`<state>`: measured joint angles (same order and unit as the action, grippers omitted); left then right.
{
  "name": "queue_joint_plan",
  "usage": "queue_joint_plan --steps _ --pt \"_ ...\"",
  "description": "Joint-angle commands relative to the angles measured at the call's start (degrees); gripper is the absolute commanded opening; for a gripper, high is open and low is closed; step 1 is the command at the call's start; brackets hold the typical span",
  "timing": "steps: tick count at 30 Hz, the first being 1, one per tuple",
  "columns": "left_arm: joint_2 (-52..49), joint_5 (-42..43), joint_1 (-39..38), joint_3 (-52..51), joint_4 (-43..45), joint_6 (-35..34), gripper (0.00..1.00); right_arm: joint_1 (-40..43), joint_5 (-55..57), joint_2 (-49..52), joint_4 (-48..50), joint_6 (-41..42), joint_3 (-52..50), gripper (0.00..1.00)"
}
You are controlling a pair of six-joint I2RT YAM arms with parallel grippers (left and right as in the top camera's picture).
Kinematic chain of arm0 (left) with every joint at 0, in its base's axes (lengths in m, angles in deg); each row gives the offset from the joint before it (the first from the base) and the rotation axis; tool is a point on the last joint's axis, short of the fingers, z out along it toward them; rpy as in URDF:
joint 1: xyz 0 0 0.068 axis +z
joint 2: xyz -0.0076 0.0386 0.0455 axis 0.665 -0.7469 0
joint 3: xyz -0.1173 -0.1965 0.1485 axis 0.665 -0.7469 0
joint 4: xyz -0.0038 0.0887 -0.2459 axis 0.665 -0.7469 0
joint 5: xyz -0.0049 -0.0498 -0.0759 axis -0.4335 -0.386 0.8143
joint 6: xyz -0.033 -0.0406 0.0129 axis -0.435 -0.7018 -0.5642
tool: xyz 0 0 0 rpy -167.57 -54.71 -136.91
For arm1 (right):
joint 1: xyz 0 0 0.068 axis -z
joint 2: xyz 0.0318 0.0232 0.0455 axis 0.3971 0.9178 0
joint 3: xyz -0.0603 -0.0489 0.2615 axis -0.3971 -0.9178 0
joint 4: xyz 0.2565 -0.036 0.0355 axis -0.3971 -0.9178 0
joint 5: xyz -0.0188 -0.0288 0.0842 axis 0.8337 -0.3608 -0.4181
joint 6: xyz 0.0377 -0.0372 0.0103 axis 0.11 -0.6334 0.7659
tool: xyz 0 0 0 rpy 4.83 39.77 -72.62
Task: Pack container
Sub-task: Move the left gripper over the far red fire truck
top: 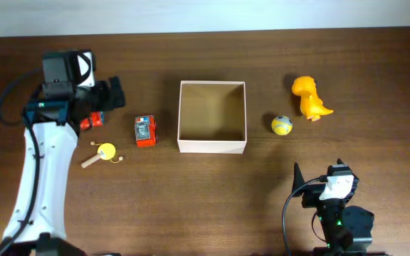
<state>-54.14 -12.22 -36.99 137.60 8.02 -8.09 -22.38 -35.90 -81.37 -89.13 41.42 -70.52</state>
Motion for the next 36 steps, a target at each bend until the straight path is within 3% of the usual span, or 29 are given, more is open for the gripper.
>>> queue_joint_plan --steps 1,9,17,28,31,34,36 --pt "-0.79 -3.52 2.95 7.78 -3.93 -11.43 1.00 -0.26 -0.72 -0.59 0.00 -0.33 -0.42 0.99" --pt "-5.05 -6.29 6.54 17.31 -10.80 -13.60 1.00 -0.26 -0.72 -0.59 0.00 -0.35 -0.42 0.99" --pt "-14.58 -1.40 11.67 20.83 -21.90 -13.11 0.99 -0.26 -0.72 -0.59 -0.02 -0.35 -0.42 0.99" --pt "-15.58 -1.66 12.15 21.42 -28.11 -8.70 0.99 -0.26 -0.72 -0.59 0.00 -0.35 -0.42 0.99" --pt "-15.82 -6.12 10.75 20.35 -27.06 -3.13 0.99 -0.26 -0.72 -0.59 0.00 -0.35 -0.42 0.99" --pt "-17.59 -6.84 9.57 20.11 -24.44 10.14 0.99 -0.26 -0.72 -0.59 -0.02 -0.33 -0.42 0.98" --pt "-19.04 -6.82 9.20 20.11 -22.62 14.86 0.99 -0.26 -0.72 -0.59 -0.02 -0.33 -0.42 0.99"
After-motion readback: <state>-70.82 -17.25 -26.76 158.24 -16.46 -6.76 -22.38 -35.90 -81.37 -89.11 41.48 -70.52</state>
